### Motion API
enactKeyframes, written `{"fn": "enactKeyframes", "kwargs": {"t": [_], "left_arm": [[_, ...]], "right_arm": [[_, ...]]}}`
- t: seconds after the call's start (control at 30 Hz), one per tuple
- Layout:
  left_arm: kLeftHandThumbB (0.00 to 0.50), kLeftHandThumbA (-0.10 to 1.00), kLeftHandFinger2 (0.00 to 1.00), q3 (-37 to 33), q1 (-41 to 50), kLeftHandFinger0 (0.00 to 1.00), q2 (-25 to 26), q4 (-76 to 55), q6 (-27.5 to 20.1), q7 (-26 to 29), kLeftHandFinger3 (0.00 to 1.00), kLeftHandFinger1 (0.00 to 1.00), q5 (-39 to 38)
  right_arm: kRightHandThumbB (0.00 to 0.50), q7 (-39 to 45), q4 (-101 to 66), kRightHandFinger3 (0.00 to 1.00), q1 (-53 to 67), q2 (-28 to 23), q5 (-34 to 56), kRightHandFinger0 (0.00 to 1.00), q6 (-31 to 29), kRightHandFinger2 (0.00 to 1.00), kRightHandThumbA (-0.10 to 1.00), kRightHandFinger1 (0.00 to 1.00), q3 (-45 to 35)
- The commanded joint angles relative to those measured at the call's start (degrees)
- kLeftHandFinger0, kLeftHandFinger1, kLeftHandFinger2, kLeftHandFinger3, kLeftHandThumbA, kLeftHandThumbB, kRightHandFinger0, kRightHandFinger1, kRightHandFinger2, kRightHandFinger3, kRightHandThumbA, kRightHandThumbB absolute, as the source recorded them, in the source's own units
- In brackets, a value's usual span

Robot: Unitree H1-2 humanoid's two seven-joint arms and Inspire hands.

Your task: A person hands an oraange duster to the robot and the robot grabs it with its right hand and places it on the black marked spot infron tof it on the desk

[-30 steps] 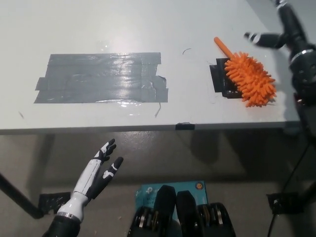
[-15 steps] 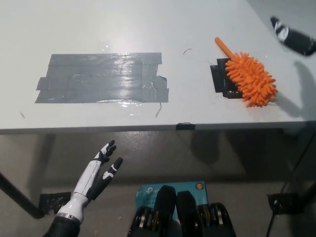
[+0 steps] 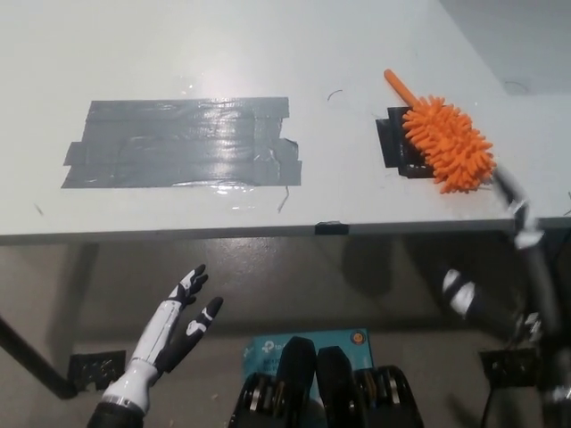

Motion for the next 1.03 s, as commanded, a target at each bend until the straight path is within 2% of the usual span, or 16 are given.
{"fn": "enactKeyframes", "kwargs": {"t": [0.0, 0.1, 0.3, 0.53, 0.7, 0.8, 1.0], "left_arm": [[0.124, 0.87, 1.0, -0.4, 0.2, 1.0, 0.0, -1.1, -1.8, 0.7, 1.0, 1.0, 0.8], [0.121, 0.87, 1.0, -0.3, 0.1, 1.0, -0.1, -1.0, -1.9, 0.8, 1.0, 1.0, 0.6], [0.109, 0.85, 1.0, -0.1, -0.8, 1.0, -0.1, -1.0, -1.8, 0.8, 1.0, 1.0, 0.5], [0.127, 0.87, 1.0, -0.3, -0.7, 1.0, 0.0, -1.2, -1.4, 0.5, 1.0, 1.0, 0.8], [0.127, 0.88, 1.0, -0.3, -0.8, 1.0, 0.3, -1.7, -1.0, 0.0, 1.0, 1.0, 0.7], [0.119, 0.86, 1.0, -0.2, -1.0, 1.0, 0.4, -2.1, -0.8, -0.1, 1.0, 1.0, 0.6], [0.119, 0.84, 1.0, -0.1, -1.5, 1.0, 0.4, -1.9, -0.6, -0.2, 1.0, 1.0, 0.4]], "right_arm": [[0.239, -0.4, 9.2, 1.0, 0.1, 0.3, -1.9, 1.0, -10.6, 1.0, 0.72, 1.0, 3.0], [0.221, -1.2, 16.2, 1.0, -1.1, 0.2, -2.4, 1.0, -13.0, 1.0, 0.7, 1.0, 3.4], [0.223, 0.9, 27.9, 1.0, -4.8, -1.5, -2.1, 1.0, -14.4, 1.0, 0.7, 1.0, 3.8], [0.214, 4.1, 30.6, 1.0, -5.8, -2.3, -1.2, 1.0, -13.5, 1.0, 0.68, 1.0, 5.2], [0.233, 6.2, 30.6, 1.0, -6.2, -2.9, -1.3, 1.0, -11.6, 1.0, 0.75, 1.0, 6.2], [0.22, 7.2, 30.4, 1.0, -6.7, -3.1, -1.5, 1.0, -10.9, 1.0, 0.75, 1.0, 6.3], [0.226, 8.3, 30.1, 1.0, -7.3, -3.2, -1.8, 1.0, -10.0, 1.0, 0.77, 1.0, 6.2]]}}
